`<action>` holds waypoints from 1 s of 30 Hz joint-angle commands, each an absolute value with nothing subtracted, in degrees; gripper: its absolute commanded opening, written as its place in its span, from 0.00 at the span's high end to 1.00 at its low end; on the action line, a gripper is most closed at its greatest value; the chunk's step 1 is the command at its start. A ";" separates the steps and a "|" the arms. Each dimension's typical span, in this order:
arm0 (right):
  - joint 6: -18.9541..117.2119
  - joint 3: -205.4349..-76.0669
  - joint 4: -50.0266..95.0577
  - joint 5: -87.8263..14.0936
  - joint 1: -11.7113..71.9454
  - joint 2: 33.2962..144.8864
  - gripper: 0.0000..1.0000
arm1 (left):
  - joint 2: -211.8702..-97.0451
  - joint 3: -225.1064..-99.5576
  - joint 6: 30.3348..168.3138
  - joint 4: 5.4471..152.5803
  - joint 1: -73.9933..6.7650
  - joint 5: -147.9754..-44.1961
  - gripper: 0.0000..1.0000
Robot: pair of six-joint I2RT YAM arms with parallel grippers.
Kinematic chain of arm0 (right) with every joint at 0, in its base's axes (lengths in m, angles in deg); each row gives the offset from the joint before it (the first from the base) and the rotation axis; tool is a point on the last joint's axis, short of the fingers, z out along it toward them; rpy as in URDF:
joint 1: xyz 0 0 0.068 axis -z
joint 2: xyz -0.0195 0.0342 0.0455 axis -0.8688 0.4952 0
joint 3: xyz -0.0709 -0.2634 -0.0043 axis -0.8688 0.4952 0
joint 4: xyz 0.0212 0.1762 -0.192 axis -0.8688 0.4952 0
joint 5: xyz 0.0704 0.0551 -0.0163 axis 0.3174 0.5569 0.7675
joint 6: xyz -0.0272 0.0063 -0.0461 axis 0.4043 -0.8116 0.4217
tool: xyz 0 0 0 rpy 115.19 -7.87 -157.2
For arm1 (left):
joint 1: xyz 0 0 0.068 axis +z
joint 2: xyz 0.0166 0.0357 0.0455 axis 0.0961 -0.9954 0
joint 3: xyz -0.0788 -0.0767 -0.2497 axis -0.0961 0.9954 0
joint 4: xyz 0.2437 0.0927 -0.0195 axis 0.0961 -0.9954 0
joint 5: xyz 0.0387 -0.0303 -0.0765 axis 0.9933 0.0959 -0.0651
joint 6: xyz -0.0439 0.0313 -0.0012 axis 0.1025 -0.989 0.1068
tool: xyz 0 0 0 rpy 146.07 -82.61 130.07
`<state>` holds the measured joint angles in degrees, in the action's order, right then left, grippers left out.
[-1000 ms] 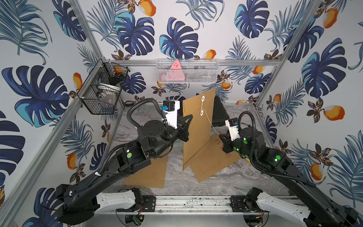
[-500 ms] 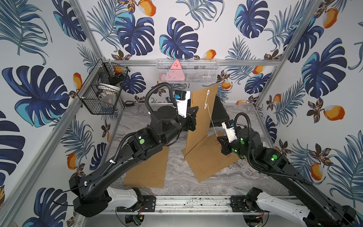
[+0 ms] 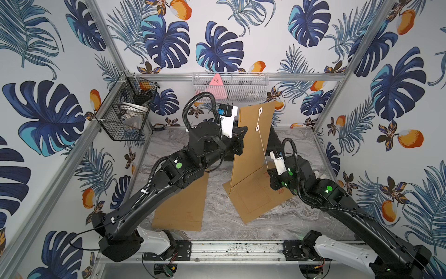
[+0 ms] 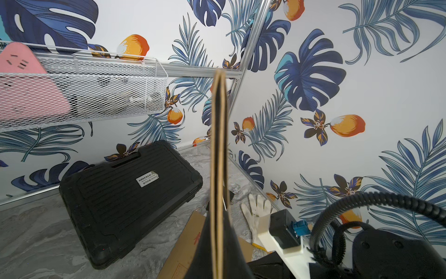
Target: Open the file bag
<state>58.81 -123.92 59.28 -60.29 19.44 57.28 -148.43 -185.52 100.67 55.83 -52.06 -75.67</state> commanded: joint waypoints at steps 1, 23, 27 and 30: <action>59.84 -123.36 59.10 -58.36 19.37 57.00 1.00 | -148.14 -185.74 101.79 58.00 -51.66 -76.03 1.00; 66.63 -121.32 53.79 -33.55 19.06 55.16 1.00 | -145.43 -181.60 102.75 58.57 -49.67 -75.05 1.00; 67.88 -121.60 53.79 -30.00 18.84 55.82 1.00 | -145.40 -181.52 102.81 58.31 -49.15 -75.24 1.00; 68.61 -121.93 53.96 -27.47 18.59 56.73 1.00 | -145.27 -181.18 102.95 58.31 -49.00 -74.94 1.00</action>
